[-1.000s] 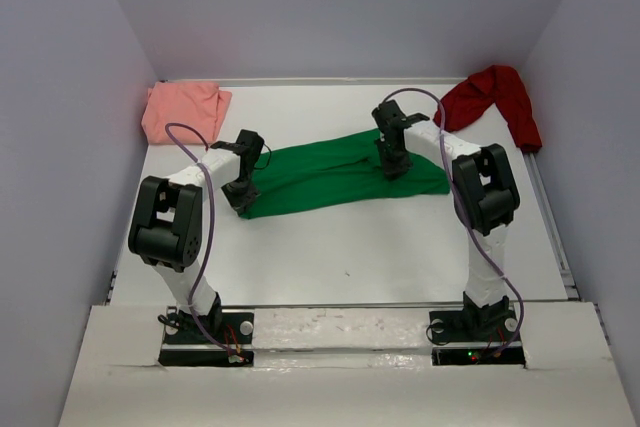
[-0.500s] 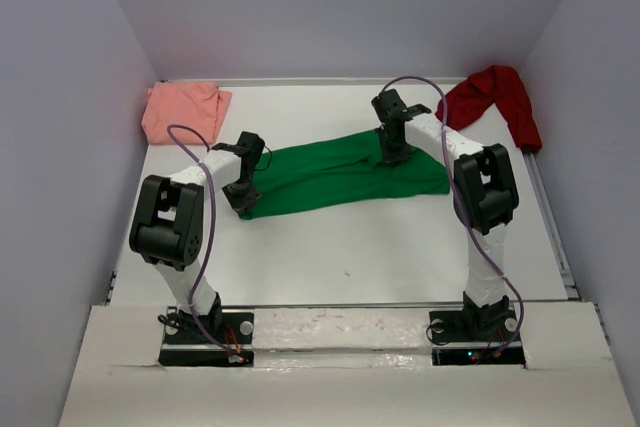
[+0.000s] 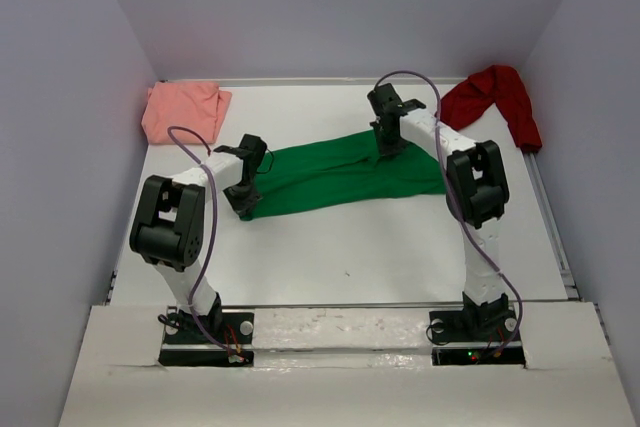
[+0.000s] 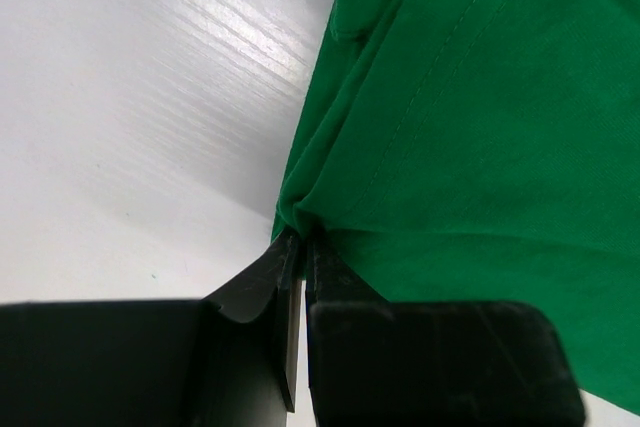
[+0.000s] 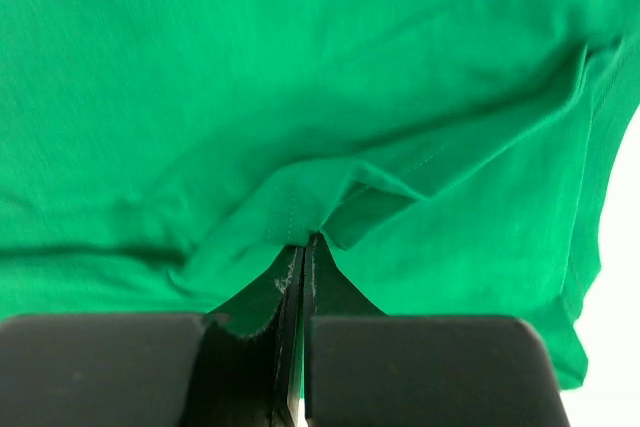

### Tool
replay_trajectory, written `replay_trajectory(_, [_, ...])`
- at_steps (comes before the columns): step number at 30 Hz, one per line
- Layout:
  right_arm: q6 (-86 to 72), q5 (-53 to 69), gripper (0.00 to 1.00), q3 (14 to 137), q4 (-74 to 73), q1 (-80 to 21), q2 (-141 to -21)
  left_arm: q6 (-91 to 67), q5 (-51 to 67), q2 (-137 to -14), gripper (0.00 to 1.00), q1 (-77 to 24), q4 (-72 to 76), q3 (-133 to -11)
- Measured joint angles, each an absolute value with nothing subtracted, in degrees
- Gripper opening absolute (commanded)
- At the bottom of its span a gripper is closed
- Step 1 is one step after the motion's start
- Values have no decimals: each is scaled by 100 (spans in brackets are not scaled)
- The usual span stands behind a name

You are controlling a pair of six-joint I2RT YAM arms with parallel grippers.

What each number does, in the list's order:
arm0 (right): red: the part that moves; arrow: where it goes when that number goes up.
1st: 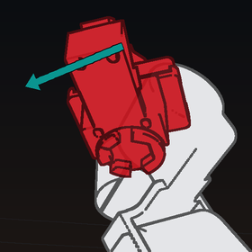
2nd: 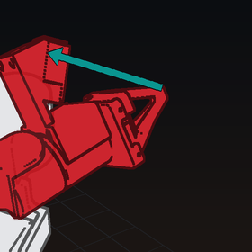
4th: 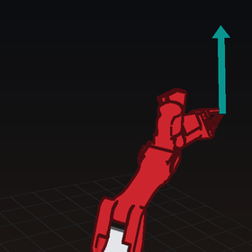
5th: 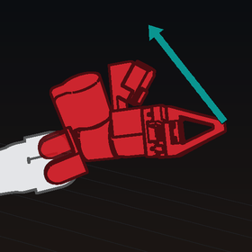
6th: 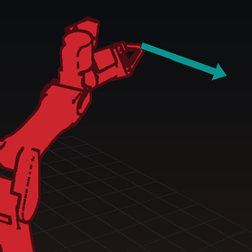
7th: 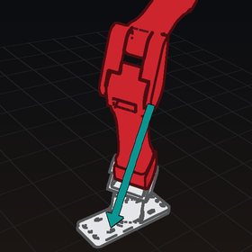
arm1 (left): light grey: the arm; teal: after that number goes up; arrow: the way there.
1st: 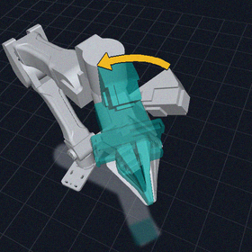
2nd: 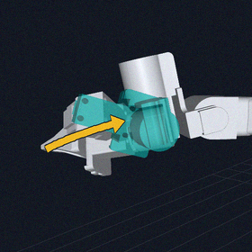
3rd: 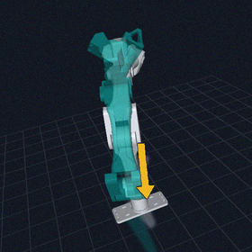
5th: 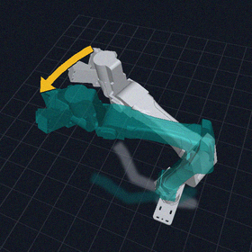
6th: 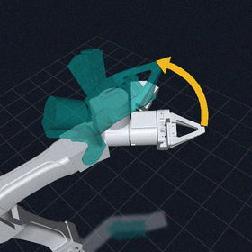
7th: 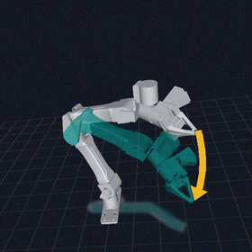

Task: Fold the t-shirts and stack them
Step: Fold the tshirt

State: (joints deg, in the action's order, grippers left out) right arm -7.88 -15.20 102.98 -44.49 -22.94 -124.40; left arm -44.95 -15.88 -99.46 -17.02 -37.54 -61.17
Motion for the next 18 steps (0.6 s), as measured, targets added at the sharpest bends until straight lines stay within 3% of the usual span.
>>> replay_trajectory(11, [-432, -1415, 0, 11830, -4584, -2294, -13402, -4685, -1634, -9852, 15, -1730, -3791, -6020])
replay_trajectory(12, [-399, -1398, 2, 11948, -4593, -2294, -13472, -4700, -1636, -9835, 15, -1734, -3793, -5992])
replay_trajectory(16, [-259, -1282, 31, 12182, -4606, -2294, -13686, -4724, -1671, -9758, 15, -1756, -3857, -5907])
replay_trajectory(18, [-215, -1210, 40, 12228, -4624, -2294, -13756, -4735, -1702, -9745, 15, -1761, -3905, -5896])
